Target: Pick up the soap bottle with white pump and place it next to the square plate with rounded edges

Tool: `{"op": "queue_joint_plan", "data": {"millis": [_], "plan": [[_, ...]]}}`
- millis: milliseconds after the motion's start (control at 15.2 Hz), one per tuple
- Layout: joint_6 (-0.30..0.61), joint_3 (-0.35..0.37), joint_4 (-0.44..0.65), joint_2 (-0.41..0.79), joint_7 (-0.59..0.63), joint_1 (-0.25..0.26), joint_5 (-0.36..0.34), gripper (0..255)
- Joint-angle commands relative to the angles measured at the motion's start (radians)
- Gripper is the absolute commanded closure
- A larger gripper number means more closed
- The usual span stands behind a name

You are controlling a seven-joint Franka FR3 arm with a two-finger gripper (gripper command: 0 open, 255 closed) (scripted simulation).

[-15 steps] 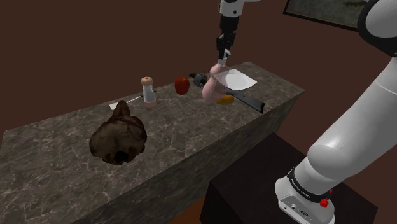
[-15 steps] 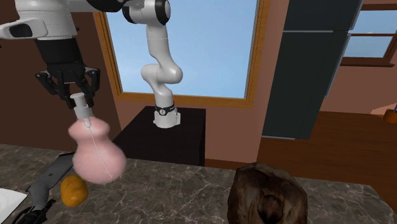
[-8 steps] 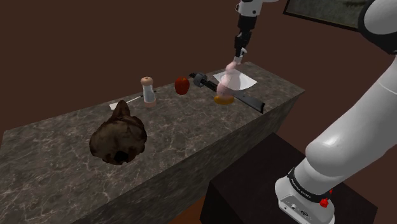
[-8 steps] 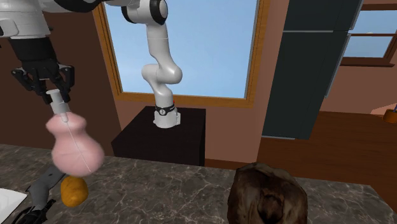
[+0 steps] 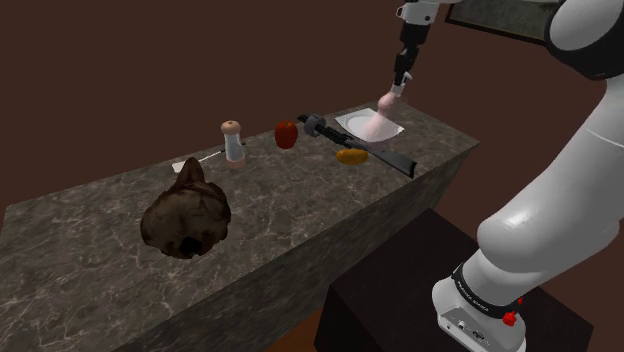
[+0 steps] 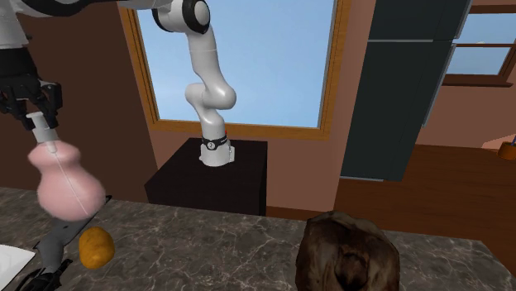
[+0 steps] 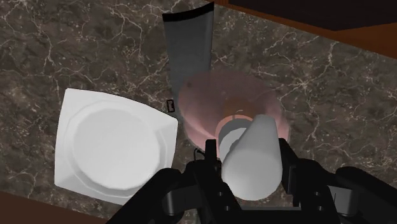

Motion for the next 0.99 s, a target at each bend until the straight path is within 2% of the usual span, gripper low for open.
{"op": "queue_joint_plan", "data": {"millis": [0, 528, 924], "plan": [[-0.004, -0.023, 0.029, 0.024, -0.051, -0.027, 0.002, 255], [-0.048, -0.095, 0.210, 0.160, -0.228, -0.134, 0.026, 255], [-0.116, -0.133, 0.431, 0.316, -0.352, -0.230, 0.061, 255]]}}
